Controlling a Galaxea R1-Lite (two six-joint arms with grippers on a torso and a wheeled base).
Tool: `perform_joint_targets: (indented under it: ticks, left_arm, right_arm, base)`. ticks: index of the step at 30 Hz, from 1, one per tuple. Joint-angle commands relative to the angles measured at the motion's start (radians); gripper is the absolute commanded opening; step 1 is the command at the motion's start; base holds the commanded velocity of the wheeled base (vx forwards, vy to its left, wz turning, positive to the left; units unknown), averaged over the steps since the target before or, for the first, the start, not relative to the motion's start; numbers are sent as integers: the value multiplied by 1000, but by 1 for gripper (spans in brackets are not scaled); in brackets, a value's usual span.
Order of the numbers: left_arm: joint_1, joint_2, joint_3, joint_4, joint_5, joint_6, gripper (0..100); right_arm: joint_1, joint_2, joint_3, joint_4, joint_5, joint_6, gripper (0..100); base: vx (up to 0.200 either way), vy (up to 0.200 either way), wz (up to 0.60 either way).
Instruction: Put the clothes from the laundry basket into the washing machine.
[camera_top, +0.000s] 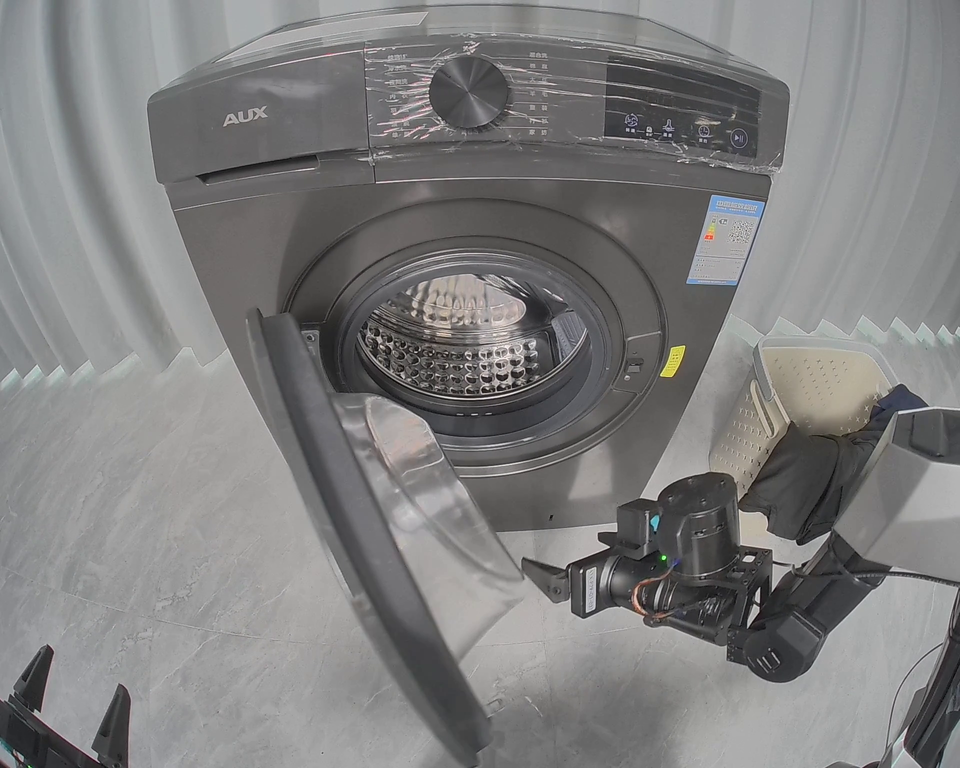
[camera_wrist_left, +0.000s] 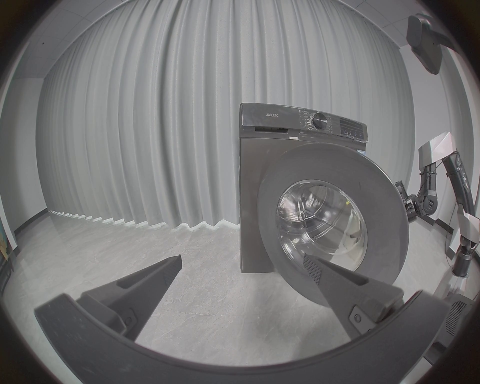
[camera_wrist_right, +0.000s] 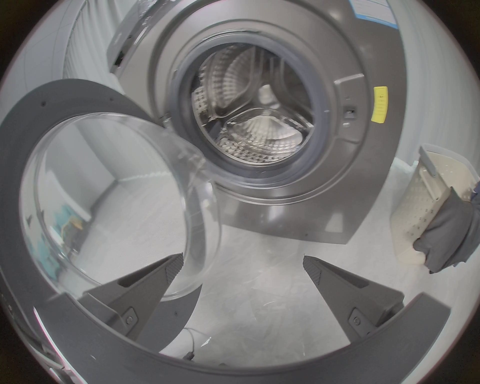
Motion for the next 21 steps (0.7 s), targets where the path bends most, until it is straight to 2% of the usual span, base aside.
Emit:
perform_joint_targets:
  ticks: [1, 5, 10, 11, 15, 18, 21]
  left_arm:
    - [0, -18, 18, 0, 0, -1, 100]
    - [0, -18, 16, 0, -3, -4, 100]
    - [0, -18, 18, 0, -3, -4, 100]
    - [0, -18, 18, 0, -3, -4, 100]
    - [0, -18, 18, 0, -1, -1, 100]
    - [0, -18, 18, 0, -1, -2, 100]
    - [0, -18, 18, 0, -1, -2, 100]
  right_arm:
    - [28, -6, 5, -9, 1, 2, 100]
    - [14, -6, -18, -51, 10, -1, 100]
    - [26, -6, -58, -61, 25, -3, 100]
    - [26, -1, -76, -61, 47, -3, 100]
    - [32, 22, -146, -41, 79, -3, 100]
    - [39, 36, -162, -43, 82, -3, 100]
    - [74, 103, -215, -43, 82, -4, 100]
  base:
    - [0, 0, 0]
    - [0, 0, 0]
    - [-200, 0, 0]
    - [-200, 0, 0]
    - [0, 0, 0]
    - [0, 0, 0]
    - [0, 0, 0]
